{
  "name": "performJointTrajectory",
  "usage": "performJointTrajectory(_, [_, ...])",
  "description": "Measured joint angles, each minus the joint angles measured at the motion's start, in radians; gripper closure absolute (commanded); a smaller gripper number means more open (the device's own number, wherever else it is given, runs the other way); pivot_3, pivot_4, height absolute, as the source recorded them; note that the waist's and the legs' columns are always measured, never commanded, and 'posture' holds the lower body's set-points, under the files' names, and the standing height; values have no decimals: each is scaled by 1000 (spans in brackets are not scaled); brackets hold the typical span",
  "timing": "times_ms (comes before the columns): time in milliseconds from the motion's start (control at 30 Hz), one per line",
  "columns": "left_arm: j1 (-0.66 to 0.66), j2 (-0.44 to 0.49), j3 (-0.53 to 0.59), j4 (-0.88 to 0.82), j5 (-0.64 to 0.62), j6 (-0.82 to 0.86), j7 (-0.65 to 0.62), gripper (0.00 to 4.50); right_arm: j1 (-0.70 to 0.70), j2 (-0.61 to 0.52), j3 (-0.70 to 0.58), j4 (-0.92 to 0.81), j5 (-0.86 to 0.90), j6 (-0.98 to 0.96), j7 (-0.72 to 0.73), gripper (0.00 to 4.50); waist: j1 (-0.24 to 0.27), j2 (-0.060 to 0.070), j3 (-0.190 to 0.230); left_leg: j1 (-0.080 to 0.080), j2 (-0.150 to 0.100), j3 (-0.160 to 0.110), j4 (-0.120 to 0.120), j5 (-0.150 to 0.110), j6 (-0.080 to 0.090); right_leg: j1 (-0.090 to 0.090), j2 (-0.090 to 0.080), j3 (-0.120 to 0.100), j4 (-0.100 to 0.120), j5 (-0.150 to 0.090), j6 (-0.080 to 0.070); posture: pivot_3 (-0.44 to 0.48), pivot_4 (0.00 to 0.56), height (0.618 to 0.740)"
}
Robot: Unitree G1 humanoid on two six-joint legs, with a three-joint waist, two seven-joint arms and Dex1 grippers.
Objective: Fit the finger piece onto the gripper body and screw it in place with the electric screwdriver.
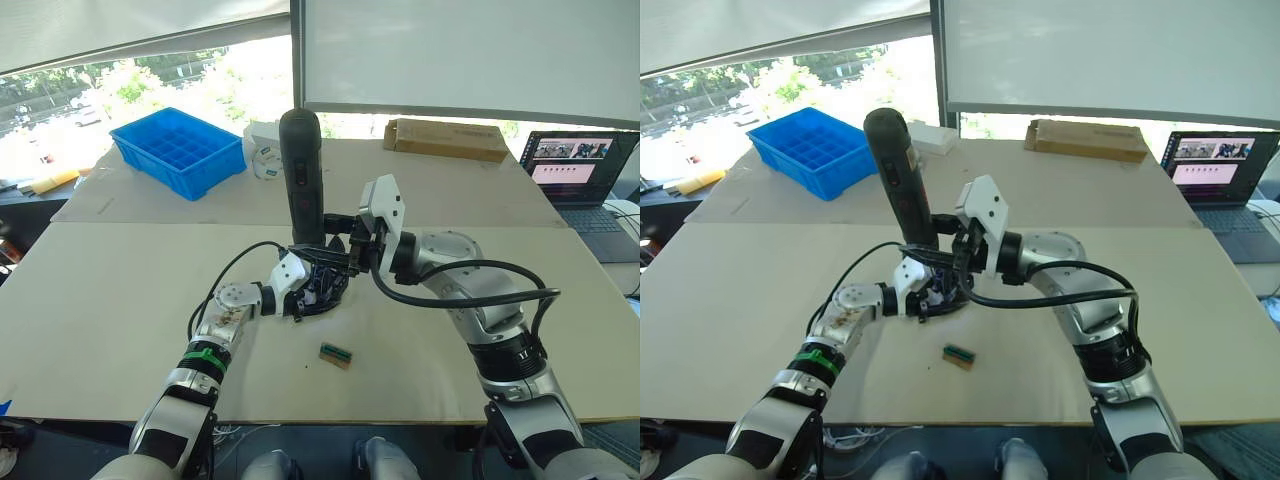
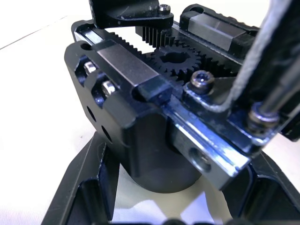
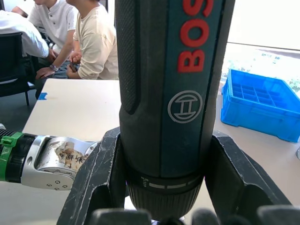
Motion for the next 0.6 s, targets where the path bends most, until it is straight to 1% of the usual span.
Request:
performJointTrajectory(467, [-2, 0, 0, 5, 0, -1, 0, 2188, -12, -13, 0, 13, 0, 0, 6, 2577, 0, 0, 0, 0, 1, 0, 0, 0, 0, 0, -1, 0, 0, 0, 0, 0, 150, 738])
performJointTrajectory(600, [-5, -1, -1, 9, 0, -2, -2, 2188, -13, -21, -27, 6, 15, -1, 8, 2577, 0, 0, 0, -1, 1, -1, 0, 0, 0, 0, -1, 0, 0, 0, 0, 0, 150, 738])
